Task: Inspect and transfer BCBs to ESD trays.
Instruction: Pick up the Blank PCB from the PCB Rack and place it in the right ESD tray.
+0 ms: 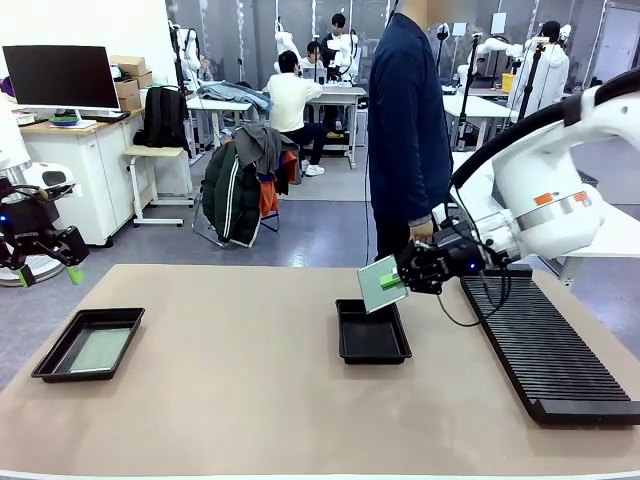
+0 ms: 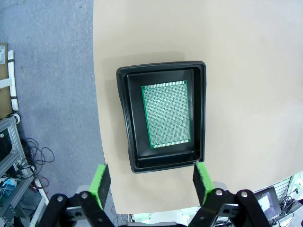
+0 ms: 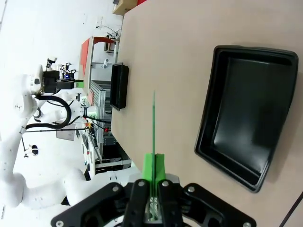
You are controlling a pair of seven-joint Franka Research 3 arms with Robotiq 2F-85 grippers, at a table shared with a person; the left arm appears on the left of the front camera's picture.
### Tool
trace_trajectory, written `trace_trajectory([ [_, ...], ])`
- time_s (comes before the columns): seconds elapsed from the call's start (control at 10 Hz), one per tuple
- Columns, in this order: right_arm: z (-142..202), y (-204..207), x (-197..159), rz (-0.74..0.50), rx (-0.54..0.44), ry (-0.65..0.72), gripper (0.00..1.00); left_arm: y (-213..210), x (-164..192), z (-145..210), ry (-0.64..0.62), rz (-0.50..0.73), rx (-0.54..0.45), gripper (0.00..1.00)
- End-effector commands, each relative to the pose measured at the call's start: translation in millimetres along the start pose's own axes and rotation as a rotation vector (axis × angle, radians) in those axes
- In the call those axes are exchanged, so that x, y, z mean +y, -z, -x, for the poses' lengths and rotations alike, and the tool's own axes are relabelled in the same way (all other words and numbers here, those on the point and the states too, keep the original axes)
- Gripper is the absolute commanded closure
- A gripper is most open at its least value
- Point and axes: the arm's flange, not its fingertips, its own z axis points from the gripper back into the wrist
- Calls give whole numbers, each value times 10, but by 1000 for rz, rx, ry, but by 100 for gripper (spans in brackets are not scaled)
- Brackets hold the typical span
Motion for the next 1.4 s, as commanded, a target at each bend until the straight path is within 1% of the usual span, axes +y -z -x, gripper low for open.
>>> trace_trajectory([
  [0.0,-45,215,-116,-3,-49,-6,97,3,4,9,-3,0,-7,7],
  [0.5,-117,585,-513,10,-62,12,97,3,4,9,-3,0,-7,7],
  [0.6,-140,650,-591,20,-53,21,97,3,4,9,-3,0,-7,7],
  [0.9,-160,777,-778,54,-51,56,97,3,4,9,-3,0,-7,7],
  [1.3,-253,849,-932,86,-32,103,97,3,4,9,-3,0,-7,7],
])
